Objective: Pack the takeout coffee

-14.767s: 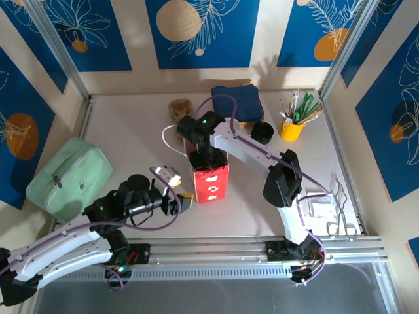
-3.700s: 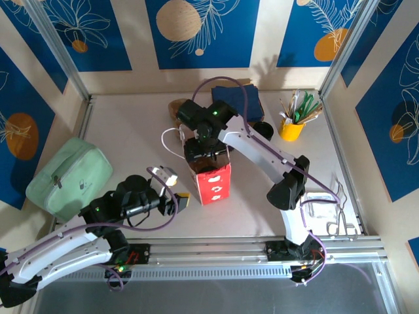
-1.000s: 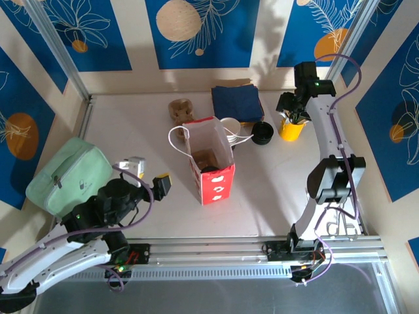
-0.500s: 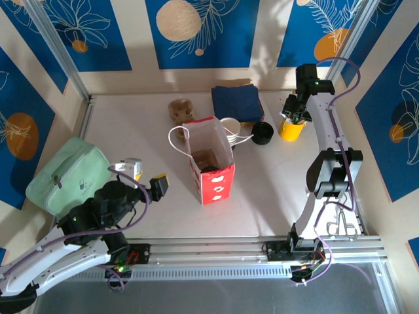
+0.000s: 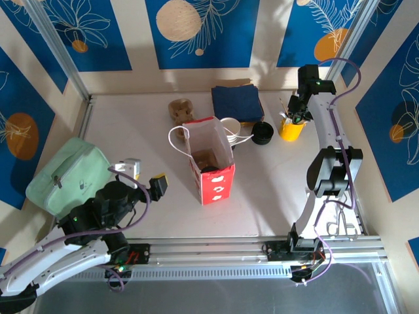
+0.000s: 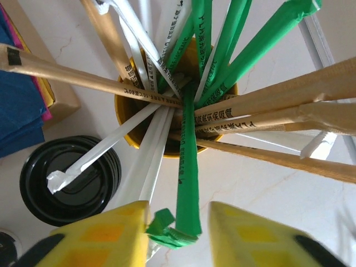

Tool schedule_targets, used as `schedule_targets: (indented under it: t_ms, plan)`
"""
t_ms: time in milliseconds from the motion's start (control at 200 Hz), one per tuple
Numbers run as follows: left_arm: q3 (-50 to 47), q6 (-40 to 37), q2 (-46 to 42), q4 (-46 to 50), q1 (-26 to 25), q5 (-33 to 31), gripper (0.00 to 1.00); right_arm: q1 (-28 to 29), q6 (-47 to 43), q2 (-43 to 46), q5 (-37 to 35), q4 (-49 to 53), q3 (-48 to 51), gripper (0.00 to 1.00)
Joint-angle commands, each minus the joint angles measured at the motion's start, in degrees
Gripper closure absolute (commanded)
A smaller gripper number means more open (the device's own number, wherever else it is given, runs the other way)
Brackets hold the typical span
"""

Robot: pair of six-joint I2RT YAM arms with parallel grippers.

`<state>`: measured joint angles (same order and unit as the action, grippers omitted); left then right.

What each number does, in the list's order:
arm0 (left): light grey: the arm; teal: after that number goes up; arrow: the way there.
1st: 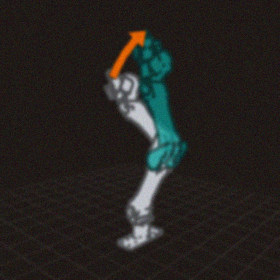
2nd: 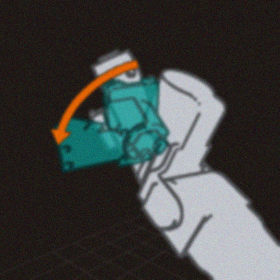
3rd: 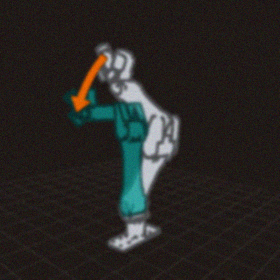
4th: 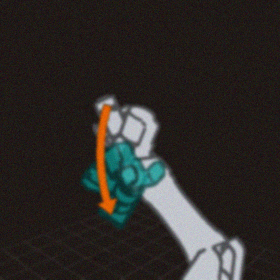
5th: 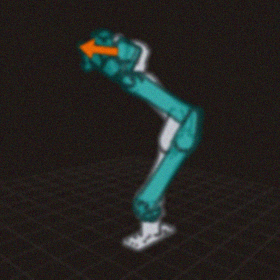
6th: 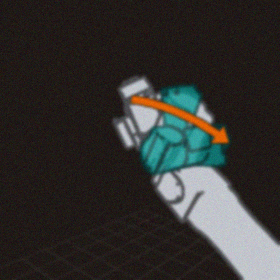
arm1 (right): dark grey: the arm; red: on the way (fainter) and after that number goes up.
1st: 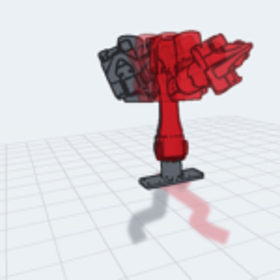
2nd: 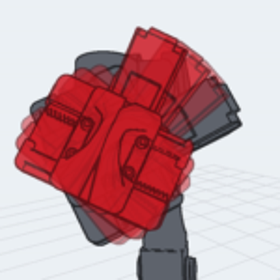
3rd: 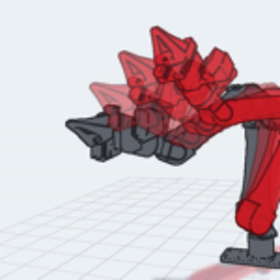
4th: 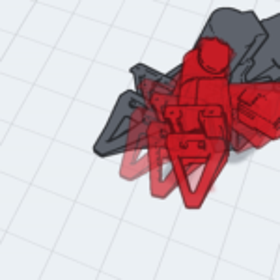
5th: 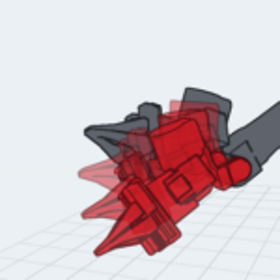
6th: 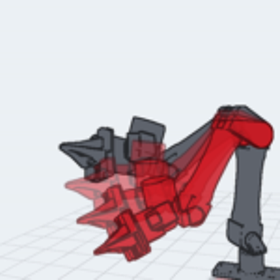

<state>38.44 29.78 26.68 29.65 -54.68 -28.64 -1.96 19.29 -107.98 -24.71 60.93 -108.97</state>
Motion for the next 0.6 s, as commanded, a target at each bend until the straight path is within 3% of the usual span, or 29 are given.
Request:
schedule_targets:
  t_ms: [0,455,595]
  plan:
    - [-0.88,0.59,-0.07,0.74,-0.34,-0.71,0.06,-0.41,-1.33,-0.62,0.09,-0.43,0.34,0.67]
    - [-0.29,0.83,1.01,1.0,-0.34,-0.68,0.06,-0.86,-1.8,2.18,1.81,0.92,-0.69,0.87]
    - [-0.29,0.99,1.1,0.89,-0.34,-0.71,0.06,-0.78,-2.07,5.27,1.77,1.69,-0.97,0.87]
